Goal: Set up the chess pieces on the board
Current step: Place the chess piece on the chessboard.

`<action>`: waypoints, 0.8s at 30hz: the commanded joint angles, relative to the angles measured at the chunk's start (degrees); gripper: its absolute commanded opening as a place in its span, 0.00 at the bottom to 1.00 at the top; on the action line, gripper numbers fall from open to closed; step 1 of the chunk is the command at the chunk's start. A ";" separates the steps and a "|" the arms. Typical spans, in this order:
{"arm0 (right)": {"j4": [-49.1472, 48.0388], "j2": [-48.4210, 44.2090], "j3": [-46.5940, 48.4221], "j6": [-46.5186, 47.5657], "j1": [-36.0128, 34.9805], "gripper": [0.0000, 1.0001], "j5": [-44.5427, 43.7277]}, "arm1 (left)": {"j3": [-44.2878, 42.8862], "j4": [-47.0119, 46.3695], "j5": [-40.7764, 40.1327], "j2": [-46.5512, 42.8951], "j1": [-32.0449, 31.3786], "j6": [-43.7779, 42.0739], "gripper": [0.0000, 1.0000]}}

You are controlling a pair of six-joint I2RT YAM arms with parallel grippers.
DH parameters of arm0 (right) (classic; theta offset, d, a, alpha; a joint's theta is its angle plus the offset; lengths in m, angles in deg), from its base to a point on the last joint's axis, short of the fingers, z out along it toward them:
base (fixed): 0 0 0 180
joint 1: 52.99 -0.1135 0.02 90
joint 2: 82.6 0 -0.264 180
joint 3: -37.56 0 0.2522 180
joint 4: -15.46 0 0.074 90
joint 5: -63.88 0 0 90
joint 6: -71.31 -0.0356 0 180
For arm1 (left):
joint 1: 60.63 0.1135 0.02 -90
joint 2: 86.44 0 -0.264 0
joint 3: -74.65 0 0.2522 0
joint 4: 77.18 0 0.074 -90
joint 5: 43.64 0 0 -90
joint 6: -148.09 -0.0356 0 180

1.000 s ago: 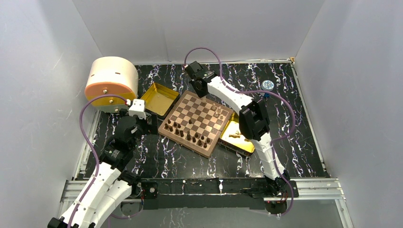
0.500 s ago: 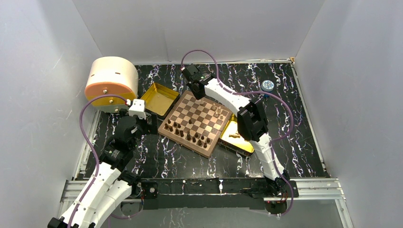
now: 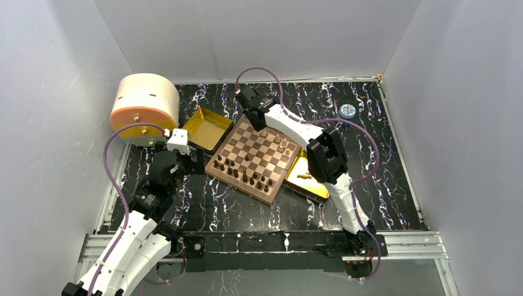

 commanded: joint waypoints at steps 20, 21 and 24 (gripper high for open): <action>-0.95 -3.14 0.07 -2.44 -0.50 0.36 -0.08 | -0.05 -0.06 -0.03 -0.50 -0.24 -0.52 0.95; -0.75 -3.31 0.45 -2.45 -0.47 0.38 0.00 | -0.06 -0.12 -0.05 -0.54 -0.23 -0.53 0.96; 0.13 -3.89 2.12 -2.54 -0.44 0.42 0.54 | -0.06 -0.02 -0.45 -0.76 -0.28 -0.66 0.95</action>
